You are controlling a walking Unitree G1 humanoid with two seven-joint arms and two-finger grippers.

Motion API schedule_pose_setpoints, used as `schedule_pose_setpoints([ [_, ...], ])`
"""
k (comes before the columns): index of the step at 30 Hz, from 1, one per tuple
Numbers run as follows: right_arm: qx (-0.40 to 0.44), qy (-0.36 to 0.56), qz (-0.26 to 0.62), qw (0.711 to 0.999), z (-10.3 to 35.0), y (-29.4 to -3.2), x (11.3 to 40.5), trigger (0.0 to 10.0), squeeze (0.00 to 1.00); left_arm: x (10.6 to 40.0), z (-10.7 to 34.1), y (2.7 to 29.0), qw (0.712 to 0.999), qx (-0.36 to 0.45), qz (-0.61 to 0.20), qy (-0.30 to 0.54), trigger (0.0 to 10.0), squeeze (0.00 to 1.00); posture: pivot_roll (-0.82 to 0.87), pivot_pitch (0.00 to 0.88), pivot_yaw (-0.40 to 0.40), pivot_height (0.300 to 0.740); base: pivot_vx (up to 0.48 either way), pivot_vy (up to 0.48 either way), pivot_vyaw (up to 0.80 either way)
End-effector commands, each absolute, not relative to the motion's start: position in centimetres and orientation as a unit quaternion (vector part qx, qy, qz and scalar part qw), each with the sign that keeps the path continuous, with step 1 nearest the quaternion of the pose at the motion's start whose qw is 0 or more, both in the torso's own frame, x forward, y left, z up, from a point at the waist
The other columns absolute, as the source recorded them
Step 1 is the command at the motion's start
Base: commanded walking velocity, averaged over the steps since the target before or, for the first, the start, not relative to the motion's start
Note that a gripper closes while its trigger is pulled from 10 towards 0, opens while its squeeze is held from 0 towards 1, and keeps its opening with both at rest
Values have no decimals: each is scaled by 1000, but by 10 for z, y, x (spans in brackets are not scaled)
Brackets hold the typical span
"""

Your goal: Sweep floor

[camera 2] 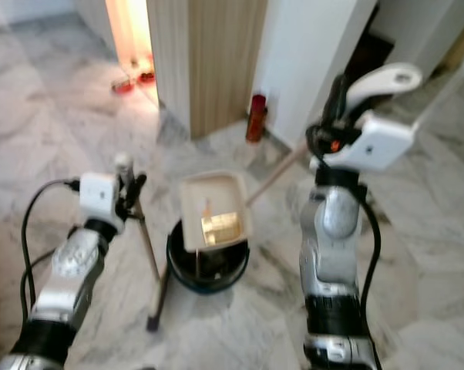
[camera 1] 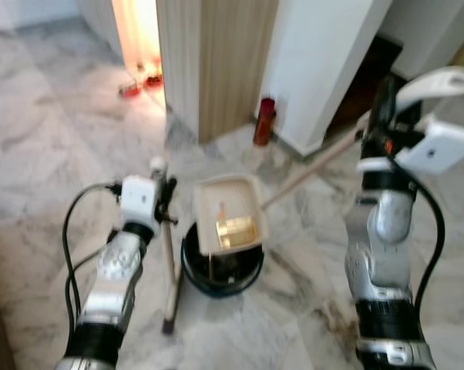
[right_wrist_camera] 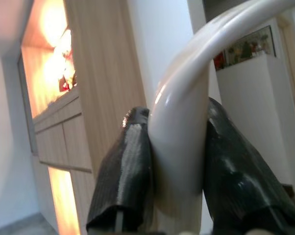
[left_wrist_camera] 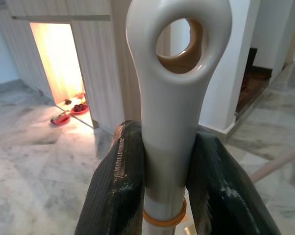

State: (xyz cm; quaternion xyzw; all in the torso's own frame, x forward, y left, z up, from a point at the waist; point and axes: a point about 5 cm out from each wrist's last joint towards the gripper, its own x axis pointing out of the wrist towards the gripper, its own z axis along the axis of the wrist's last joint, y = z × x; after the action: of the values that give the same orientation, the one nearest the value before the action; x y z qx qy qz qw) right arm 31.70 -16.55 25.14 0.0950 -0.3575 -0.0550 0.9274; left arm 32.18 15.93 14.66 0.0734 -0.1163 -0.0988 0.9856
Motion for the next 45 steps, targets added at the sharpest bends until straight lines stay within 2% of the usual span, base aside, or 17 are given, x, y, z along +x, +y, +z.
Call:
schedule_pose_setpoints([
  [1, 93, -388, -66, 915, 263, -174, 310, 10000, 0, 323, 155, 149, 981, 65, -114, -140, 10000, 0, 217, 94, -78, 740, 0, 0, 0],
  [10, 92, -384, -56, 917, 261, -171, 309, 10000, 0, 322, 155, 146, 980, 60, -123, -142, 10000, 0, 213, 77, -76, 740, 0, 0, 0],
  [17, 74, -390, -35, 917, 263, -163, 307, 10000, 0, 322, 156, 145, 980, 57, -123, -146, 10000, 0, 210, 97, -78, 740, 0, 0, 0],
  [33, -35, -437, 36, 898, 271, -121, 294, 10000, 0, 322, 158, 146, 979, 54, -122, -152, 10000, 0, 212, 115, -80, 740, 0, 0, 0],
  [36, -42, -442, 56, 894, 270, -110, 291, 10000, 0, 321, 159, 146, 979, 54, -123, -153, 10000, 0, 214, 114, -81, 740, 0, 0, 0],
  [39, -91, -456, 91, 881, 270, -90, 286, 10000, 0, 321, 158, 145, 979, 53, -124, -153, 10000, 0, 207, 116, -83, 740, 0, 0, 0],
  [45, -94, -466, 107, 874, 269, -77, 282, 10000, 0, 321, 158, 145, 979, 53, -124, -153, 10000, 0, 218, 114, -87, 740, 0, 0, 0],
])
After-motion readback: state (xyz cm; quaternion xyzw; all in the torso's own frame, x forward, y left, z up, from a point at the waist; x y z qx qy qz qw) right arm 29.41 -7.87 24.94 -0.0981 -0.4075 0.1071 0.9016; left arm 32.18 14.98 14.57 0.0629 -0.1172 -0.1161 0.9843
